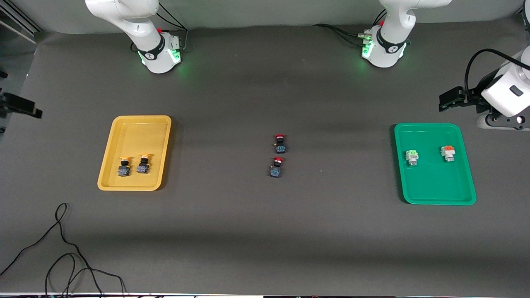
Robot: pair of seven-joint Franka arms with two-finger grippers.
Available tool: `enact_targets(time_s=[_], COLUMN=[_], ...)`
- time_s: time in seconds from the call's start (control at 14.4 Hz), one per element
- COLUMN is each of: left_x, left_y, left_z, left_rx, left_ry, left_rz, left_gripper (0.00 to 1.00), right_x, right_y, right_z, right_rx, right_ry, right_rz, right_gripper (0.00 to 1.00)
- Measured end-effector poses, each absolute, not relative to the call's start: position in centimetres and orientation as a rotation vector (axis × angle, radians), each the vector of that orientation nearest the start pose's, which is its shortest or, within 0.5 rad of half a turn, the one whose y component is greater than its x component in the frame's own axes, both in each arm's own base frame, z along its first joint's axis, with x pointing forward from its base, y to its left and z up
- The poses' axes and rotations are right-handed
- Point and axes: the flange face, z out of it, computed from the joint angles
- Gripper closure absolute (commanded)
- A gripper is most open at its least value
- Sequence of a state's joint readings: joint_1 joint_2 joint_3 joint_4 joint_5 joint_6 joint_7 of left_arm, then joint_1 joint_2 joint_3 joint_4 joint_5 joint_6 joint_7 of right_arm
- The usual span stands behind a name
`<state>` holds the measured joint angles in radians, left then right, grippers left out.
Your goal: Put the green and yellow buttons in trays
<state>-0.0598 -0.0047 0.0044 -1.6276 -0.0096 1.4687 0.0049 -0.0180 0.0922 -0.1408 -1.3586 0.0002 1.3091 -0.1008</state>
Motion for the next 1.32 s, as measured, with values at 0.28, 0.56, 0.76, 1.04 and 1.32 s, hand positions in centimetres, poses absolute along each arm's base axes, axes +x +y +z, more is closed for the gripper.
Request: enact_targets(time_s=[0.28,0.56,0.76,1.04,1.32], left_x=[53.9,53.9,53.8,53.8,53.8], left_y=[-2.8,-2.8,-2.8,-2.8,-2.8], left_z=[59.3,59.3,59.3,59.5,59.5], left_rx=[-3.127,-3.127,-3.126,-3.127,-3.126], left_ry=[0.091,0.09,0.091,0.091,0.092], left_rz=[0.242,0.242,0.24,0.235,0.235], left_gripper=[0.0,0.0,0.0,0.0,0.0], right_x=[56.4,56.7,56.7,55.4,53.0], right_y=[-8.0,-8.3,-8.2,-8.3,-8.8], right_z=[66.5,66.9,67.0,66.3,65.5], right_rx=[-3.154,-3.166,-3.168,-3.162,-3.155], right_ry=[0.086,0.096,0.076,0.07,0.077], right_rz=[0.196,0.199,0.169,0.152,0.091], right_gripper=[0.0,0.0,0.0,0.0,0.0])
